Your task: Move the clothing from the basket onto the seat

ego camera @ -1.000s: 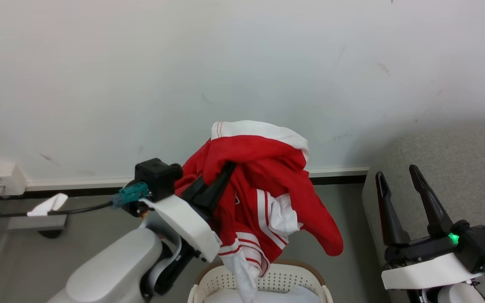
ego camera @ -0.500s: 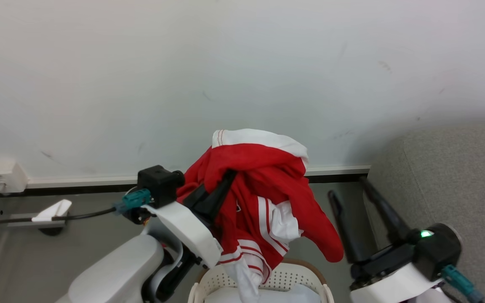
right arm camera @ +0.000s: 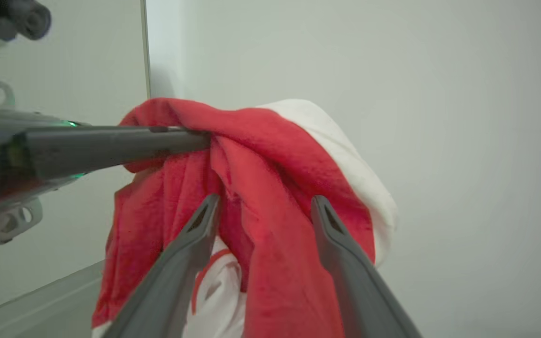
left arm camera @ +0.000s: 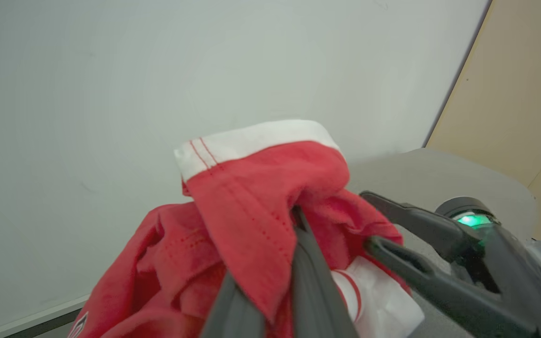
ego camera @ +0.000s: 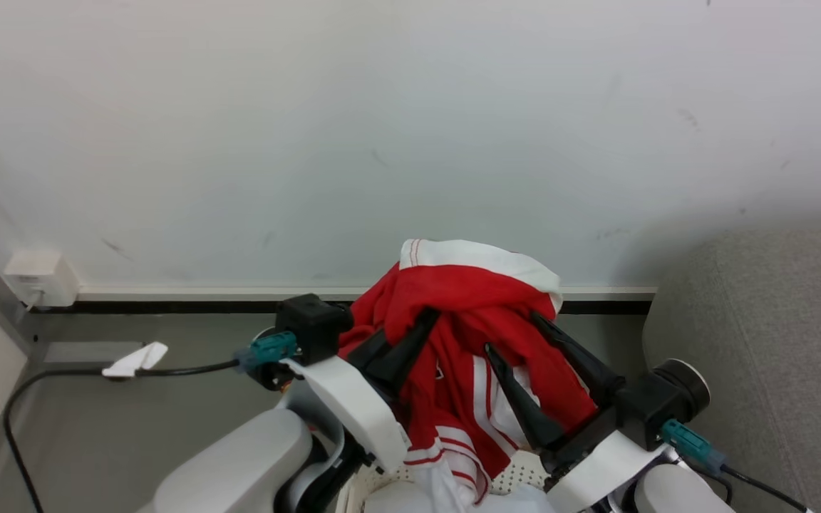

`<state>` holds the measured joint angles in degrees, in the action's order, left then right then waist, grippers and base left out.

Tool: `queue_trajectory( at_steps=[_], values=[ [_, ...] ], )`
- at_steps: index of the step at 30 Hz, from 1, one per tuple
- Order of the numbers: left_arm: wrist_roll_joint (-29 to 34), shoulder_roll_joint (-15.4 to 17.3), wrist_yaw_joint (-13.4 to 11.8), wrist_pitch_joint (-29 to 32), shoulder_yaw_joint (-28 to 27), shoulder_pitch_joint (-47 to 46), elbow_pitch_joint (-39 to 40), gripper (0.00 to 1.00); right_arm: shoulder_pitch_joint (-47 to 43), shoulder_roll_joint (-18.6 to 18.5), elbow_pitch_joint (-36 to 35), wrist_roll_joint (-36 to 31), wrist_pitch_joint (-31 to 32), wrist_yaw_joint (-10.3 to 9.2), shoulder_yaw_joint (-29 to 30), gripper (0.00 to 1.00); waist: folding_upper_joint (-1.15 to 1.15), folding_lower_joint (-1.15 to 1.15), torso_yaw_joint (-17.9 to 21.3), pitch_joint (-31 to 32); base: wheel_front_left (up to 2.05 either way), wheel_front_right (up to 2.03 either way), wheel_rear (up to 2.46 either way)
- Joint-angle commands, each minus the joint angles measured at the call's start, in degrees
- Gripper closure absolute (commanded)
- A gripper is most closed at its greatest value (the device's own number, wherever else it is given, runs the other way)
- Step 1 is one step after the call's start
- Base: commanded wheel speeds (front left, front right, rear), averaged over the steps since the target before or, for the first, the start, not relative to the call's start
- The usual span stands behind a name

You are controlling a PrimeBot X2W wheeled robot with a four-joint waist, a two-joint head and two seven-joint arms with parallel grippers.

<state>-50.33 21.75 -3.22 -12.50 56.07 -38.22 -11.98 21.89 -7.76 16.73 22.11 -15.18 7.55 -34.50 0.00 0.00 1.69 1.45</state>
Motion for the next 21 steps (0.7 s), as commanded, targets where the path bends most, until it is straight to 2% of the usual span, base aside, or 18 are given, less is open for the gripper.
queue_trajectory(
  at_steps=[1,7,13,20,21],
  values=[
    [0.7,-0.6,0.4,0.0,0.4,-0.5,0.0,1.00,1.6,0.2,2.0,-0.5,0.0,-0.12,-0.3,0.00,0.00,0.00,-1.0,0.0,0.00,0.00,0.00],
    [1.2,-2.5,1.5,0.7,2.2,-0.9,-0.8,1.00,5.3,1.1,9.7,-1.5,0.0,-0.12,-1.5,0.00,0.00,0.00,-4.0,0.3,0.00,0.00,0.00],
    [1.3,-4.2,2.5,1.2,3.6,-1.3,-1.4,1.00,8.8,1.7,19.2,0.1,0.0,-0.12,-4.2,0.00,0.00,0.00,-6.6,0.7,0.00,0.00,0.00],
    [1.2,-5.5,3.2,1.7,4.9,-1.2,-2.2,1.00,12.8,2.6,24.9,1.2,0.0,-0.12,-6.5,0.02,0.00,0.00,-8.4,1.0,0.00,0.00,0.00],
    [1.2,-5.6,3.3,1.7,5.1,-1.1,-2.3,1.00,13.2,2.7,24.8,1.5,0.0,-0.12,-6.8,0.51,0.00,0.00,-8.5,1.0,0.00,0.00,0.00]
  ],
)
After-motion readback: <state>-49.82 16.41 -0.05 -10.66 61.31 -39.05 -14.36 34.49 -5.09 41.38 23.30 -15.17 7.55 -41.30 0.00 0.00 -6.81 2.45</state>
